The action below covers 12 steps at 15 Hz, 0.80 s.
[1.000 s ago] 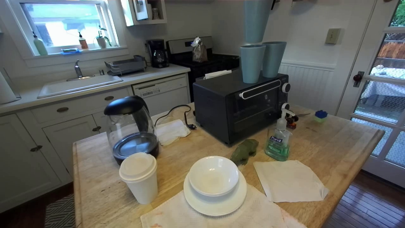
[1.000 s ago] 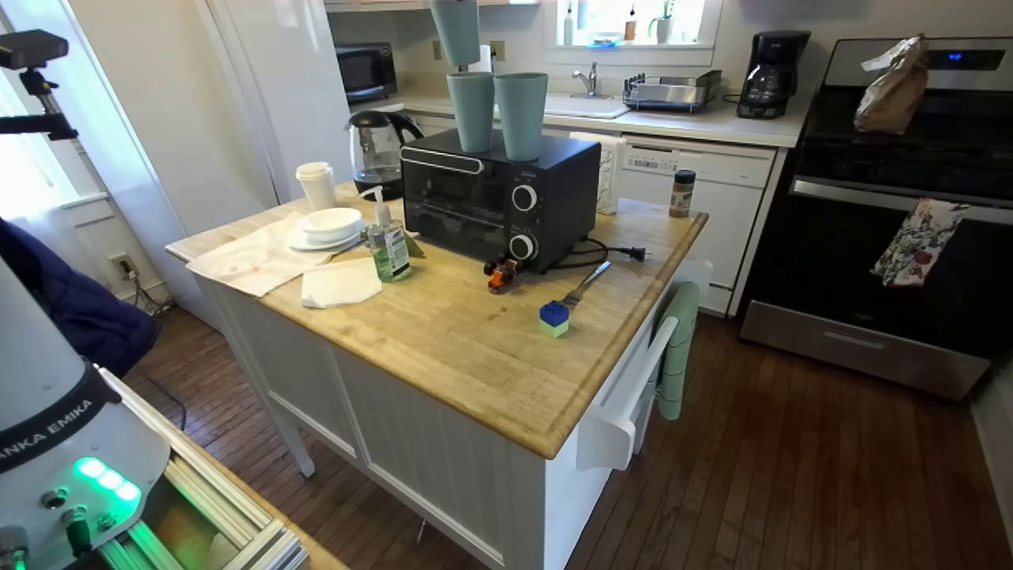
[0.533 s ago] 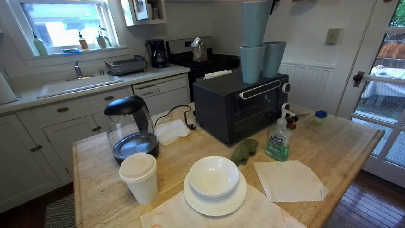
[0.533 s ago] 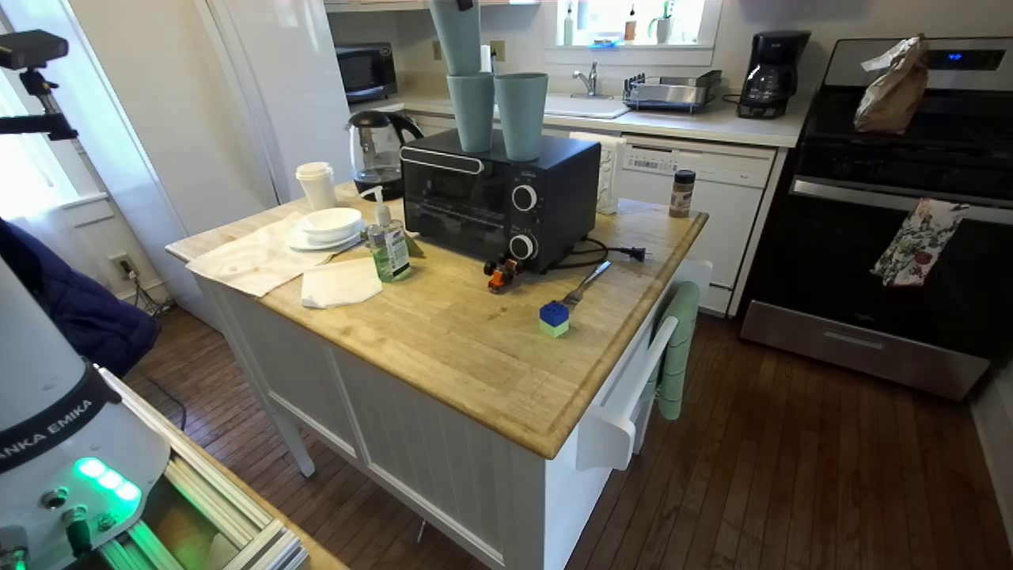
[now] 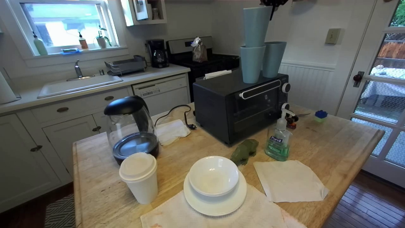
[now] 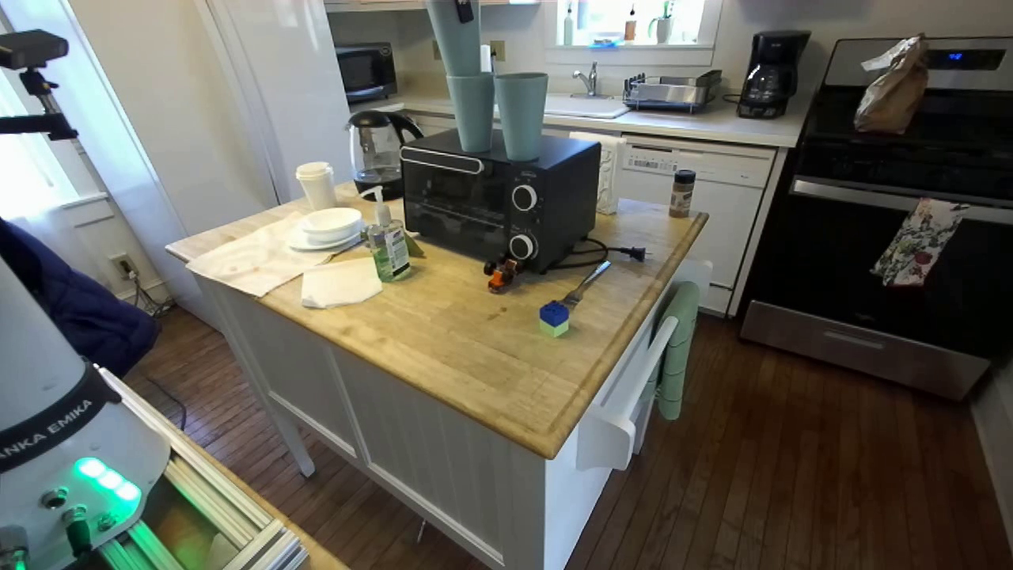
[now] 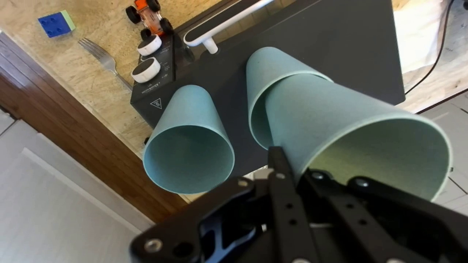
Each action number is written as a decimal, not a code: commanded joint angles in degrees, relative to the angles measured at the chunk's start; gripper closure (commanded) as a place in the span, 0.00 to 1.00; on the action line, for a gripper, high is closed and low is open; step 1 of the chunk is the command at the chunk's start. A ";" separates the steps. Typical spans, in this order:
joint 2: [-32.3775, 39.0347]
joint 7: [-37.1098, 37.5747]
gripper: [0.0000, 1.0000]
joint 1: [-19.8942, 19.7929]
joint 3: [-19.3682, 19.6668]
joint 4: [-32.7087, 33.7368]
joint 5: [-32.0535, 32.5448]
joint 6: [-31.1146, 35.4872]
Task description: Pick up the blue cup on the far left and put it in the middle blue cup, pick up the blue cup on the right and put it in the stacked blue cups
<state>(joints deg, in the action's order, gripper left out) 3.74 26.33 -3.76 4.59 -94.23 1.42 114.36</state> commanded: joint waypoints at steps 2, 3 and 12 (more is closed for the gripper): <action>0.23 -0.48 0.99 -0.15 0.25 -0.17 -0.35 -0.05; 0.29 -0.42 0.99 -0.18 0.28 -0.24 -0.50 0.01; 1.94 1.40 0.63 -0.62 1.35 -0.85 -1.46 2.01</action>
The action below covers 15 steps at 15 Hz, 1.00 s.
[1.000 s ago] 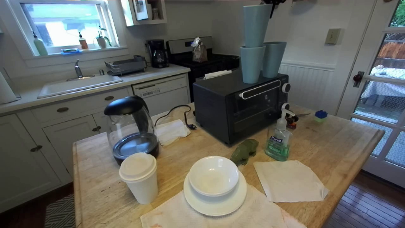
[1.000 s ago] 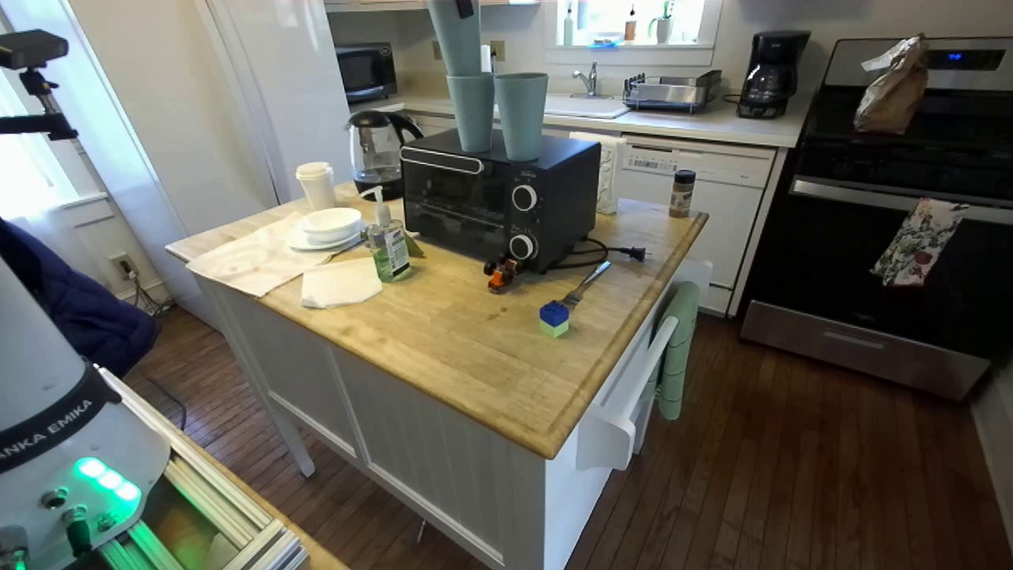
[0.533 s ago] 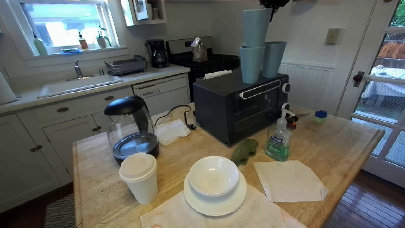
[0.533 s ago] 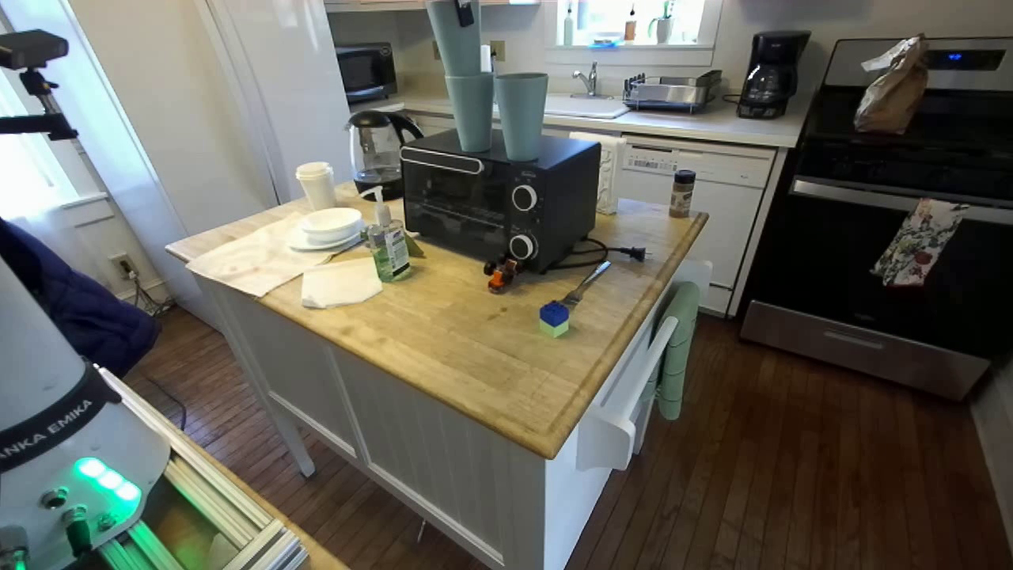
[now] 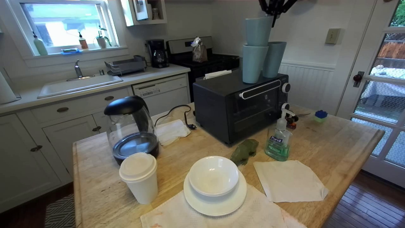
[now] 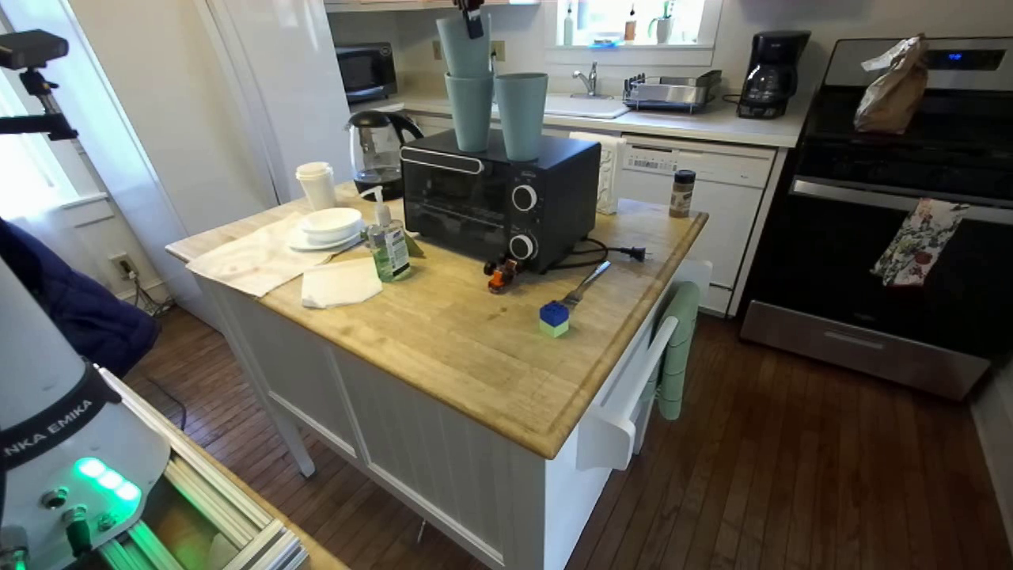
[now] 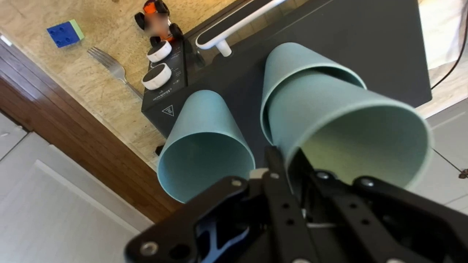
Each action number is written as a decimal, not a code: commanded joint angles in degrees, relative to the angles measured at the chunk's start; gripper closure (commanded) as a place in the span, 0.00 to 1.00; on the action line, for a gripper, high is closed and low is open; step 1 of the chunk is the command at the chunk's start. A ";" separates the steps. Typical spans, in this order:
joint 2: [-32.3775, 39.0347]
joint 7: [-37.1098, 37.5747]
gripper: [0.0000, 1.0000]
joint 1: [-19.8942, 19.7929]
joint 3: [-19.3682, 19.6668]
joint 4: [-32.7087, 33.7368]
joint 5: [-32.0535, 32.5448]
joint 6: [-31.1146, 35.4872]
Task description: Pick up the blue cup on the far left and put it in the middle blue cup, pick up the blue cup on the right and put it in the stacked blue cups
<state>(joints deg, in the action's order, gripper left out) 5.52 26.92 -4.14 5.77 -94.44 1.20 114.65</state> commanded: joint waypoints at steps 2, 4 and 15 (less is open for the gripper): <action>0.33 1.16 0.49 -0.16 0.19 -0.55 -1.28 2.08; -0.06 1.54 0.35 0.10 0.04 -0.37 -0.92 2.27; -1.00 3.83 0.00 0.20 0.11 0.24 -0.23 4.74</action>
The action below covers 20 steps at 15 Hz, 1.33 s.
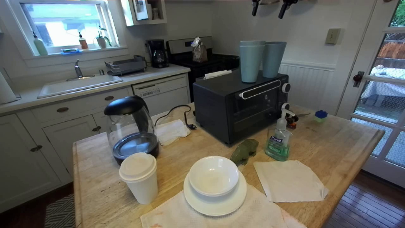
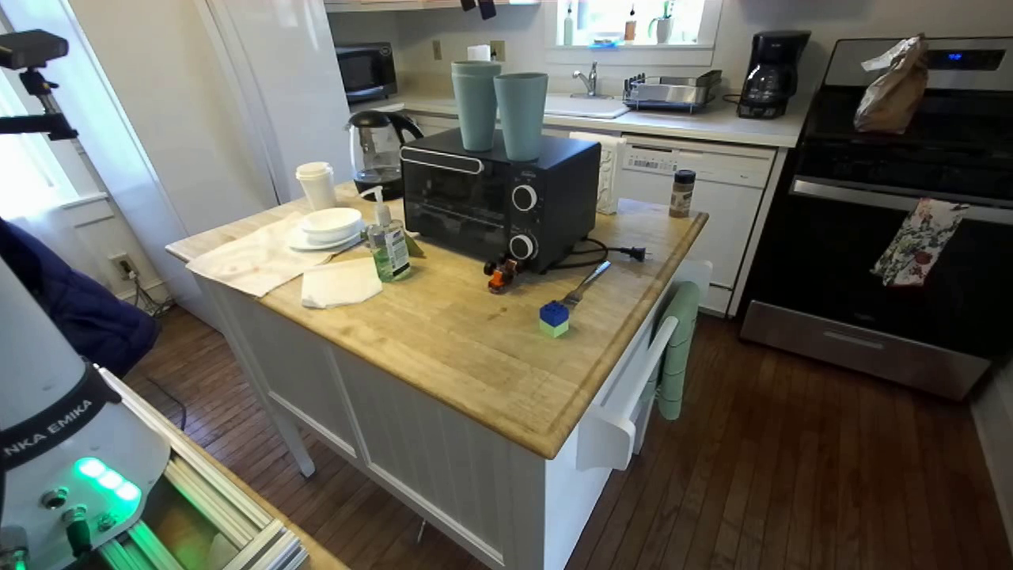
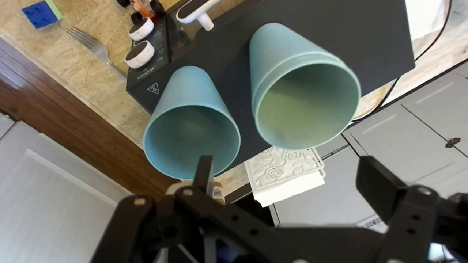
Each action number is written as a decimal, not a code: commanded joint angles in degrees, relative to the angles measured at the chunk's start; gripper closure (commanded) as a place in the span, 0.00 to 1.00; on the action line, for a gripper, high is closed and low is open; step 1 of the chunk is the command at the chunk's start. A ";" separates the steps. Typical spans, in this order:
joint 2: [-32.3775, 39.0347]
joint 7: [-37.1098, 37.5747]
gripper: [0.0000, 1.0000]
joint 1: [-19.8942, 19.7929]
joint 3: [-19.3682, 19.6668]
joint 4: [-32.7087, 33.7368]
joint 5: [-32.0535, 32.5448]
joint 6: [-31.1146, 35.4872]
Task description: Pick up the blue cup on the far left and put it in the middle blue cup, pick up the blue cup on the right and put it in the stacked blue cups
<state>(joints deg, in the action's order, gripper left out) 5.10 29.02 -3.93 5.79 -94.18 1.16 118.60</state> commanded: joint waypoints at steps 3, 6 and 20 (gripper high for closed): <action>-0.61 4.90 0.00 -0.23 0.72 -0.07 1.72 2.46; -1.12 7.23 0.00 -0.81 1.67 -0.70 3.38 3.27; 3.19 13.80 0.00 -3.15 4.60 2.02 4.47 0.35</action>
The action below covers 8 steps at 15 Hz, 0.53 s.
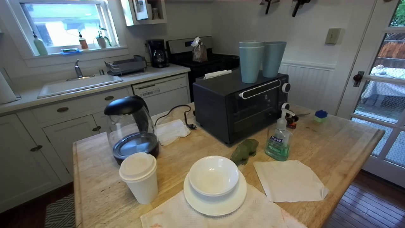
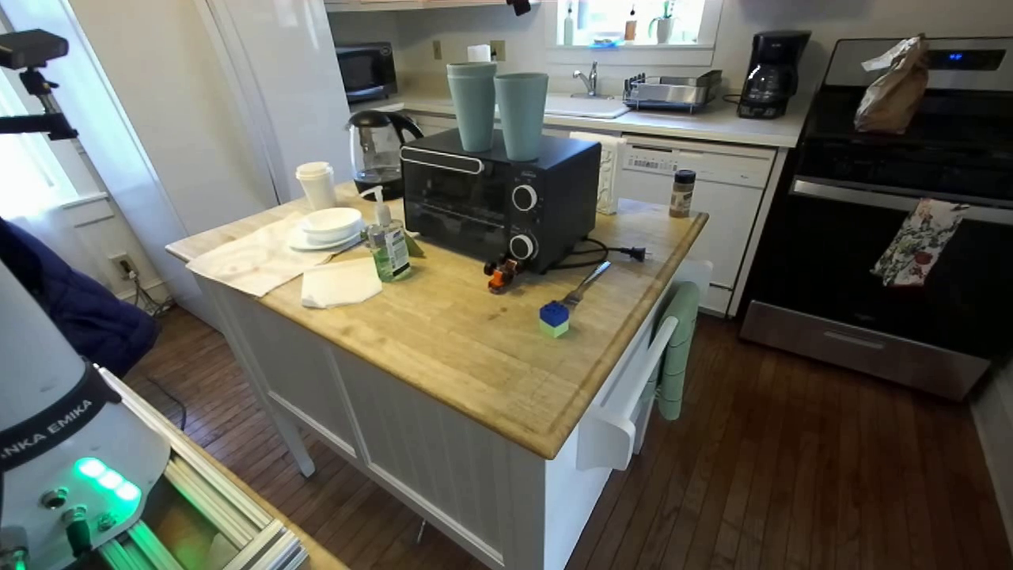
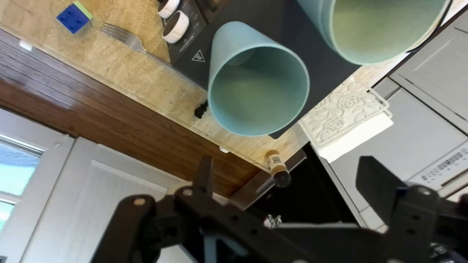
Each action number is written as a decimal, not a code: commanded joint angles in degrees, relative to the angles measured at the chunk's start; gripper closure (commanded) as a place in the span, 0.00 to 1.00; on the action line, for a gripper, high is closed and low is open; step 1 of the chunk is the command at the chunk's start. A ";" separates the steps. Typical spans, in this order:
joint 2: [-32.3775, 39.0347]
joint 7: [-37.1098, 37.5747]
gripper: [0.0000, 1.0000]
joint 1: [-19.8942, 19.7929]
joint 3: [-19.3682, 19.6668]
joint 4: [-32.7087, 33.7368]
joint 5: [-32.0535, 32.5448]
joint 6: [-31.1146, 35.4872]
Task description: Pick up the blue cup on the far left and put it in the middle blue cup, pick up the blue cup on the right and put it in the stacked blue cups
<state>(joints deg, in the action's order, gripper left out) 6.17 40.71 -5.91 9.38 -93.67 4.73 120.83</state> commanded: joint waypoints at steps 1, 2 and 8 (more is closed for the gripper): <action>2.74 2.08 0.00 -1.61 1.49 1.58 0.34 -2.66; 3.29 2.34 0.00 -1.98 1.91 1.61 0.13 -3.31; 6.03 1.33 0.00 -3.69 2.62 2.33 -5.47 -10.16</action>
<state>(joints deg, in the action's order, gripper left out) 10.34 41.60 -8.86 12.12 -93.62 2.84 114.41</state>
